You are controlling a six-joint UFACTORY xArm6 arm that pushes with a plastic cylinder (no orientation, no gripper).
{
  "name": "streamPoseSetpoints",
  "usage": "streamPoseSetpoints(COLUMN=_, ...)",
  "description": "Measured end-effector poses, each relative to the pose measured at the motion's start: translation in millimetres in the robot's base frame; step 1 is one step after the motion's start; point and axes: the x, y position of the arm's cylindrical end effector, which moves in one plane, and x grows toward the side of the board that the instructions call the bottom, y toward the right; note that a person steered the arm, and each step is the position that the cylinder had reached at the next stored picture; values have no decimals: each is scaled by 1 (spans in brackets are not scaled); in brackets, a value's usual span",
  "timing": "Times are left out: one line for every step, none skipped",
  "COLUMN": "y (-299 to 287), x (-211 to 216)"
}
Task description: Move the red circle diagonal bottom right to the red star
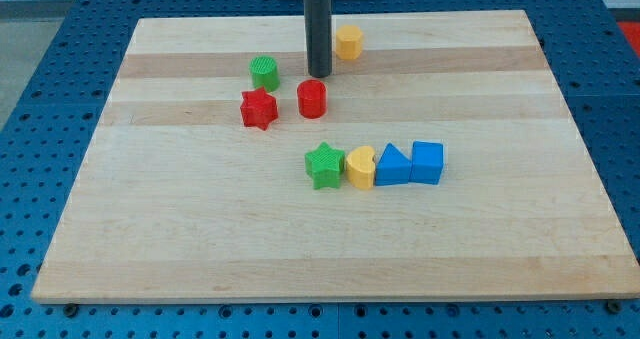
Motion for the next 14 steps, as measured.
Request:
streamPoseSetpoints(y=-8, x=-4)
streamPoseSetpoints(y=-15, x=-4)
streamPoseSetpoints(y=-15, x=-3)
streamPoseSetpoints(y=-15, x=5)
streamPoseSetpoints(y=-15, x=16)
streamPoseSetpoints(y=-15, x=28)
streamPoseSetpoints(y=-15, x=37)
streamPoseSetpoints(y=-15, x=45)
streamPoseSetpoints(y=-15, x=49)
streamPoseSetpoints(y=-15, x=52)
streamPoseSetpoints(y=-15, x=58)
streamPoseSetpoints(y=-15, x=63)
streamPoseSetpoints(y=-15, x=66)
streamPoseSetpoints(y=-15, x=70)
